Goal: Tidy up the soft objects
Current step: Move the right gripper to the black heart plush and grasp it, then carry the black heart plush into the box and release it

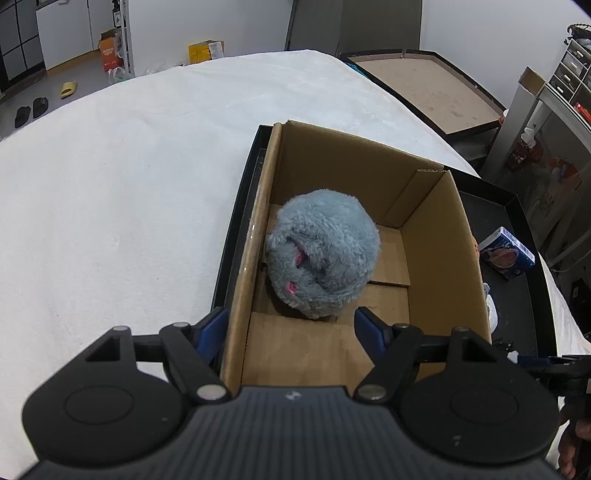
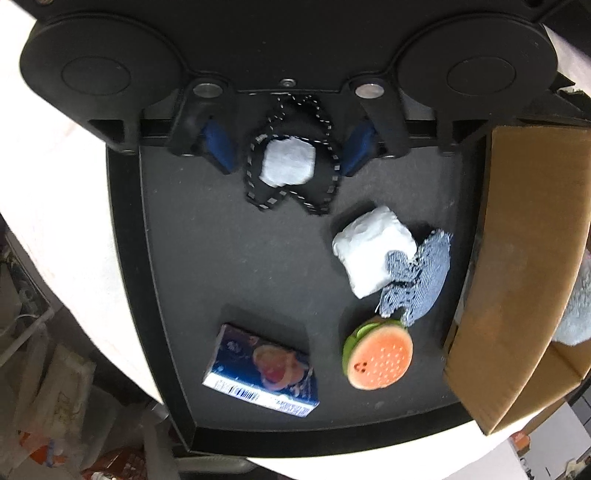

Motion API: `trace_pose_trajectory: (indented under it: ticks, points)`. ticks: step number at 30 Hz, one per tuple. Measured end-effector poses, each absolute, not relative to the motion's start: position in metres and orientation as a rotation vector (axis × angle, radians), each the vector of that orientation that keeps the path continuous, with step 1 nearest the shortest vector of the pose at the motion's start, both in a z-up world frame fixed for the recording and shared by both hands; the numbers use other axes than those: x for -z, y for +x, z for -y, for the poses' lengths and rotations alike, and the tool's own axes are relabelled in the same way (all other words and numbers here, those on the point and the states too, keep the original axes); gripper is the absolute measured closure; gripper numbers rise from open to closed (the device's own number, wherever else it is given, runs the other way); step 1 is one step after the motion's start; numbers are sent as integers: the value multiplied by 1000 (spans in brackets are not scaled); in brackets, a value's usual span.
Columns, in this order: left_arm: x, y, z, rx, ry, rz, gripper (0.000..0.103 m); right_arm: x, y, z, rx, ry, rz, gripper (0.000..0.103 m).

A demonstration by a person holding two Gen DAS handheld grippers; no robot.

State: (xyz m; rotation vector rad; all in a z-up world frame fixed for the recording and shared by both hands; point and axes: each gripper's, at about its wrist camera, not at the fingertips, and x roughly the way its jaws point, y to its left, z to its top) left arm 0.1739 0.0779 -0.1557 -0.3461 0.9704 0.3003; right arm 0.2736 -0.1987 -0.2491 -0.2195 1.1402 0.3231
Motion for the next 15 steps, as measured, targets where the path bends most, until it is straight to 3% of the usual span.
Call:
trace_pose_trajectory:
  ticks: [6,15]
  points:
    - [156,173,-80,-295,-357,-970,29,245,269,199,-340,-207,-1130,63]
    - [157,169,-85,-291,-375,-962,29,221,261,195,-377,-197,-1055,65]
